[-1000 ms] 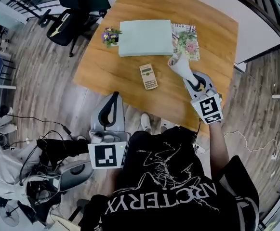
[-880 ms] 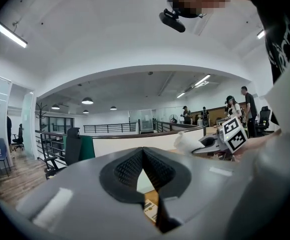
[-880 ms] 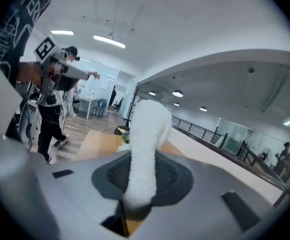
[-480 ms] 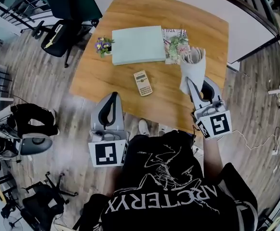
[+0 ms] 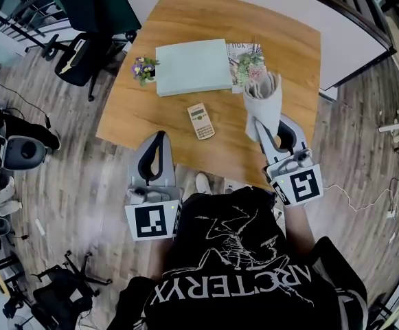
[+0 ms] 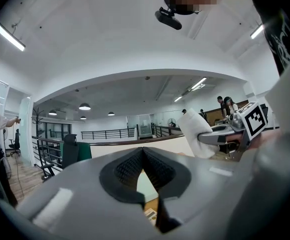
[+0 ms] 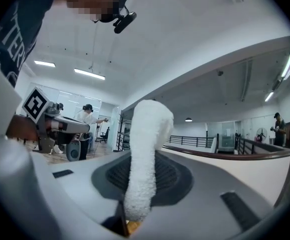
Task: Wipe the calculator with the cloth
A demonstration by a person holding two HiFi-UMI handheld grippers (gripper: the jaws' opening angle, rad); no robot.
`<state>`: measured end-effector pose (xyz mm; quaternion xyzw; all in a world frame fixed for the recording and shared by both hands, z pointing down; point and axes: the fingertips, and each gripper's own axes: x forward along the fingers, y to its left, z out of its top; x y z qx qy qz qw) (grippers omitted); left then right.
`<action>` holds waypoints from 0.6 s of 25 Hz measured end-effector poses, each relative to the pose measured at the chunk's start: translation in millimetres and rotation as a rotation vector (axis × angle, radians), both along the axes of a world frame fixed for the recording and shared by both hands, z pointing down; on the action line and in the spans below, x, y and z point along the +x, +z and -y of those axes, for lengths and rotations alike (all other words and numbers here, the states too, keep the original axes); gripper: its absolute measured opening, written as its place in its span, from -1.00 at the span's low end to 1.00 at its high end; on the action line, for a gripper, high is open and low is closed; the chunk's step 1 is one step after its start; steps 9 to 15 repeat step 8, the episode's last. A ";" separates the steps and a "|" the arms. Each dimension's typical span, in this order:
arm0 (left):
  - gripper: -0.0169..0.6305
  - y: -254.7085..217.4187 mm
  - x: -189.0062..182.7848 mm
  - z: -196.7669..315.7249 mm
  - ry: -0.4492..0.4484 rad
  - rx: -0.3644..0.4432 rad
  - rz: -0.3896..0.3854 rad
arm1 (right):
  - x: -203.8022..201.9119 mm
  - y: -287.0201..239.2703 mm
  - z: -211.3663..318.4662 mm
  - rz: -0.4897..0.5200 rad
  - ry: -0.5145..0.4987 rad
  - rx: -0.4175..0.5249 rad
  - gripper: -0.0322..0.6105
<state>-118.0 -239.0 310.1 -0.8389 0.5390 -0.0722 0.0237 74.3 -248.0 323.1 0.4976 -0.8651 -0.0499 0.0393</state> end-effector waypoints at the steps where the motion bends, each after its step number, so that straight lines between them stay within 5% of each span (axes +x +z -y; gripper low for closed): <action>1: -0.92 -1.0 -0.6 -0.6 -0.001 -0.005 0.001 | -1.4 -1.2 -0.3 -0.001 -0.003 0.002 -0.63; 15: -0.92 -3.2 -6.0 -4.3 -0.003 0.016 -0.003 | -4.5 2.0 -3.0 0.000 -0.006 -0.006 -0.63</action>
